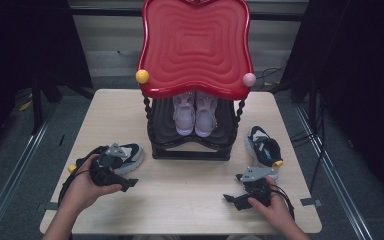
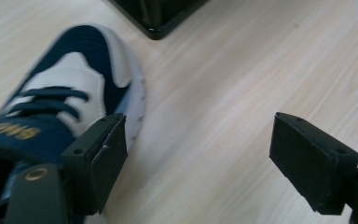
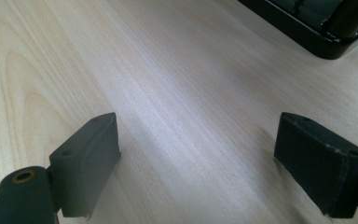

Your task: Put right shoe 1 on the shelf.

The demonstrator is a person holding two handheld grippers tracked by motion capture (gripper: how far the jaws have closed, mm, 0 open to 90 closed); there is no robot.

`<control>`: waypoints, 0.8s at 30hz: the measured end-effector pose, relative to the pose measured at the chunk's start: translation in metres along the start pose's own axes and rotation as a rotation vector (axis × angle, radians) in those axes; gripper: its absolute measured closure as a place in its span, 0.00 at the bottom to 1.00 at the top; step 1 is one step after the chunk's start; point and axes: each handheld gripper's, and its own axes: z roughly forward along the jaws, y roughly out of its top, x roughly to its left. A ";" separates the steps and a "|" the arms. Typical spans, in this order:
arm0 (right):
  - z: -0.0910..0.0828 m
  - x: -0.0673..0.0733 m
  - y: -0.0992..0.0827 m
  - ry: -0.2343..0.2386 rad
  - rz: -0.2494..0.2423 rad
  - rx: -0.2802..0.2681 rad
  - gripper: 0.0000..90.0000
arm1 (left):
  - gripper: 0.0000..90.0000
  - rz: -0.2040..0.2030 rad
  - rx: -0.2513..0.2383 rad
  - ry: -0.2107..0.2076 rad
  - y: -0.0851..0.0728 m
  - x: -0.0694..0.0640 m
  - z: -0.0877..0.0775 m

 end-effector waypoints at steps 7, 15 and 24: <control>0.000 0.000 0.000 0.000 0.000 0.000 0.15 | 0.24 -0.044 -0.068 0.066 -0.013 0.016 -0.021; 0.000 0.000 0.000 0.000 0.000 0.000 0.15 | 0.27 -0.103 -0.075 0.119 -0.033 0.033 -0.031; 0.000 0.000 0.000 0.000 0.000 0.000 0.15 | 0.56 -0.098 -0.036 0.137 -0.041 0.038 -0.002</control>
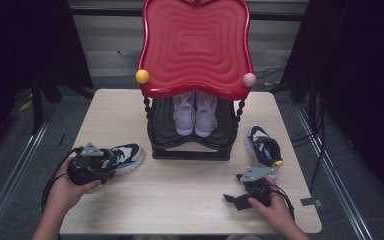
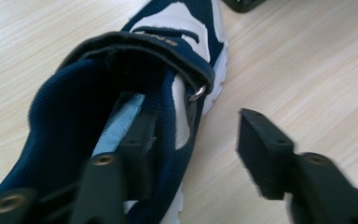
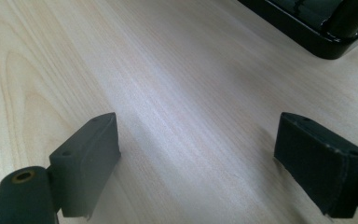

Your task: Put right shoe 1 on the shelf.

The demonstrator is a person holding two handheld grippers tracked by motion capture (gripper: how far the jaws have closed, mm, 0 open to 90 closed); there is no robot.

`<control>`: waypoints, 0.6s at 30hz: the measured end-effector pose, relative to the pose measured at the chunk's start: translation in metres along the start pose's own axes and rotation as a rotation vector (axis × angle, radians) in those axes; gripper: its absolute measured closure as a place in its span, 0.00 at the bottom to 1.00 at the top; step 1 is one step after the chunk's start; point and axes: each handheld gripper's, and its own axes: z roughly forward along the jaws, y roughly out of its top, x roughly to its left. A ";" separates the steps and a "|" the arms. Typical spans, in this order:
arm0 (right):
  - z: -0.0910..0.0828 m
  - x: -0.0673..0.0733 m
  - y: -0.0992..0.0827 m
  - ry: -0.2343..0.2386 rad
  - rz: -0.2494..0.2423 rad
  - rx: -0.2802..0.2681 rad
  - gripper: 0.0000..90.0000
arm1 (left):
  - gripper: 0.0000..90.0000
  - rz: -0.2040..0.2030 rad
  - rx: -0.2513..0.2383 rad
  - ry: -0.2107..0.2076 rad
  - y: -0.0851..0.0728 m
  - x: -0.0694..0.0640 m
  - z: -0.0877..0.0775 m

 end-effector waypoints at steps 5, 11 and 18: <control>0.000 0.000 0.000 0.000 0.000 0.000 0.15 | 0.82 -0.053 -0.010 0.005 0.002 0.005 -0.001; 0.000 0.000 0.000 0.000 0.000 0.000 0.15 | 0.88 -0.106 -0.052 0.052 0.008 0.002 0.003; 0.000 0.000 0.000 0.000 0.000 0.000 0.15 | 0.88 -0.151 -0.054 0.105 0.031 -0.003 0.017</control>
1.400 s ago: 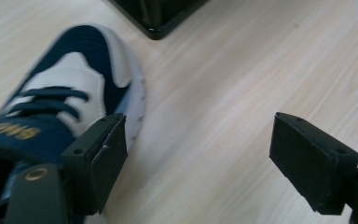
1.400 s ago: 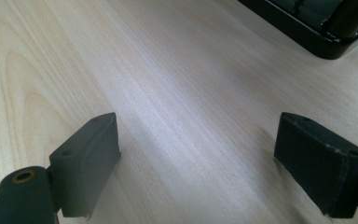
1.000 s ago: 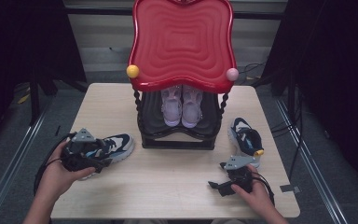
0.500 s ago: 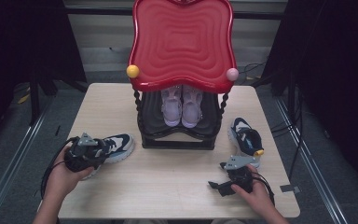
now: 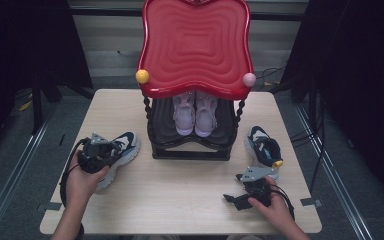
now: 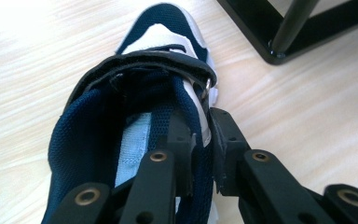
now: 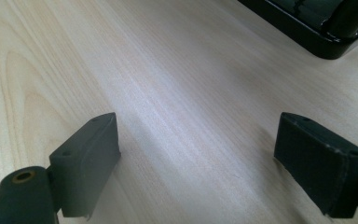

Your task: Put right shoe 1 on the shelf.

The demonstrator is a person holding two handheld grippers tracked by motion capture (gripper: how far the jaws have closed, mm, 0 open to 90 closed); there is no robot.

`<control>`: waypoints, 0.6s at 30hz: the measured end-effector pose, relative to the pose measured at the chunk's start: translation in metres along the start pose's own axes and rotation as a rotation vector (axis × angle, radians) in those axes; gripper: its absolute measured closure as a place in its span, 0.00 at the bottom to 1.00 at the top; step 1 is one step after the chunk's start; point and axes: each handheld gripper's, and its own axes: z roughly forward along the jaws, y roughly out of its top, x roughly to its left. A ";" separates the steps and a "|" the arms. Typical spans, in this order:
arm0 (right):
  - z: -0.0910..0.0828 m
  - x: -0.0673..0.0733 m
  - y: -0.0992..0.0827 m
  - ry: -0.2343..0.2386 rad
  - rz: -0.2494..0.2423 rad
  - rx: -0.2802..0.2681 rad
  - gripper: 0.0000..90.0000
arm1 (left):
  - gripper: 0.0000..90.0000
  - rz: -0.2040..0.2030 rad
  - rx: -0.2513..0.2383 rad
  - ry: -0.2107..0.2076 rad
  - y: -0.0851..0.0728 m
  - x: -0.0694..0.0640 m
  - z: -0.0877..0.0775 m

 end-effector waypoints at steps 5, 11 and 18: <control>0.000 0.000 0.000 0.000 0.002 0.000 0.15 | 0.86 -0.002 0.000 -0.021 0.002 -0.007 0.008; 0.000 0.000 0.000 0.000 0.001 0.000 0.15 | 0.64 0.009 -0.031 -0.051 0.001 -0.004 -0.003; 0.000 0.000 0.000 0.000 0.001 0.000 0.15 | 0.47 0.089 0.005 -0.037 -0.007 -0.002 -0.017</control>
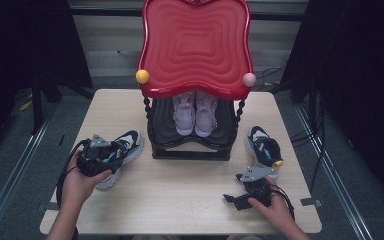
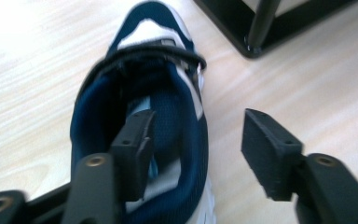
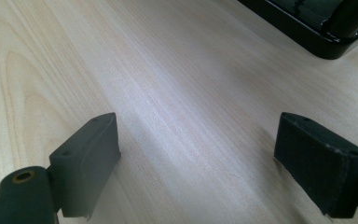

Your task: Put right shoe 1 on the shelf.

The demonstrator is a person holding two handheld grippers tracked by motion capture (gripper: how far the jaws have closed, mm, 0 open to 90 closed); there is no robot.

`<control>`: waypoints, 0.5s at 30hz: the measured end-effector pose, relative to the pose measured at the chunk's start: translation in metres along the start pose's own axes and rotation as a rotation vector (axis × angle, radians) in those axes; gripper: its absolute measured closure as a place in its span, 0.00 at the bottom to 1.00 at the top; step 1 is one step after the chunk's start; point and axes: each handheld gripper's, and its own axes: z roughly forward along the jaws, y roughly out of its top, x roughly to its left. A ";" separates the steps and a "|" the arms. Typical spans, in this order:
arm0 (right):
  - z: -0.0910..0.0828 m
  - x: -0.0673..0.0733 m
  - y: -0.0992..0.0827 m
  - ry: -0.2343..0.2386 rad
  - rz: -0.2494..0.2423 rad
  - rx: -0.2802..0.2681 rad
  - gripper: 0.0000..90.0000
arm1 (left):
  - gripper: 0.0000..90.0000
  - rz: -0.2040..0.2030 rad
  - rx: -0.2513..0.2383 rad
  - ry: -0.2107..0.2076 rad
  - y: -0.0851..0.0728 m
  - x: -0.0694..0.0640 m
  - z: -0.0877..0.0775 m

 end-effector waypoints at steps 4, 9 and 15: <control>0.000 0.000 0.000 0.000 -0.002 -0.001 0.15 | 0.47 -0.022 -0.011 -0.028 -0.008 0.005 -0.004; 0.000 0.000 0.000 0.000 -0.002 -0.001 0.15 | 0.46 -0.015 -0.003 -0.054 -0.010 0.001 -0.004; 0.000 0.000 0.000 0.001 -0.002 -0.001 0.15 | 0.46 -0.027 0.002 -0.075 -0.007 -0.009 -0.002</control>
